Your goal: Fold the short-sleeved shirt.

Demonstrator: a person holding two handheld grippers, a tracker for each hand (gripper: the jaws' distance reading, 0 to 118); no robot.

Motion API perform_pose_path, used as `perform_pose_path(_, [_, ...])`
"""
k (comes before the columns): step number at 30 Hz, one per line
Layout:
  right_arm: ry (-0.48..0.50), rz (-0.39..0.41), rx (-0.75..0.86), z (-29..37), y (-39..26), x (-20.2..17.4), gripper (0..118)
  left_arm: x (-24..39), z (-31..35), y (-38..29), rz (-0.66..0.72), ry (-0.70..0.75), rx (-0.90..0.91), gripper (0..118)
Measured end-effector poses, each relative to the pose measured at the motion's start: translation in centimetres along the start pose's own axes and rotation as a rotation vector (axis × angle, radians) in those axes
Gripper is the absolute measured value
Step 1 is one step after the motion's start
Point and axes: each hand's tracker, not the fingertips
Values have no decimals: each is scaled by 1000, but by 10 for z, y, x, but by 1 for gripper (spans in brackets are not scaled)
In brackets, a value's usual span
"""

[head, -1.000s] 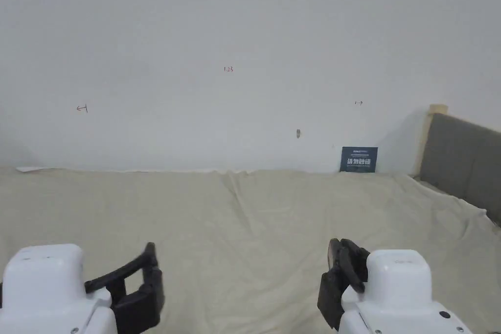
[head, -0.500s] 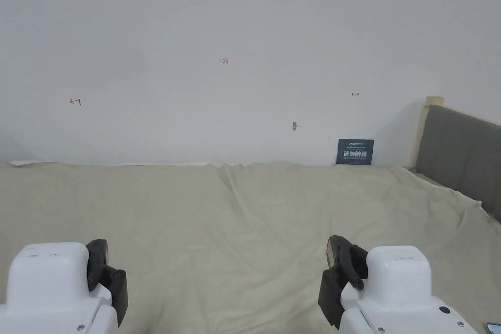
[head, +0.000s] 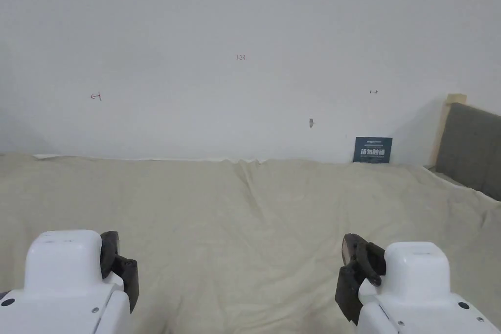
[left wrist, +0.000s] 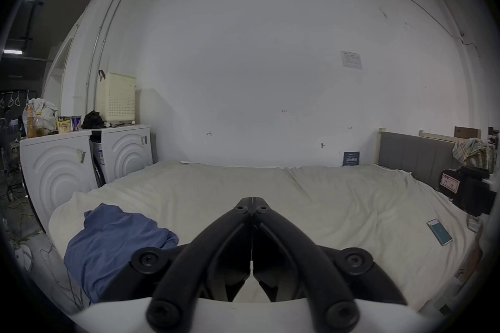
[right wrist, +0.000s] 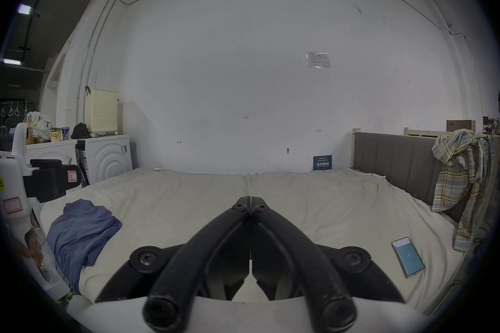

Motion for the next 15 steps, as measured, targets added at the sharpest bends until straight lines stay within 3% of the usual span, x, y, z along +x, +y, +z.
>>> perform_pose_path(6, [107,-46,-7,-13,2,-26,0,-33,15,6,-6,93,14,0])
perform_pose_path(15, [401,-58,-27,-31,-5,-123,0,-112,62,8,-21,359,9,0])
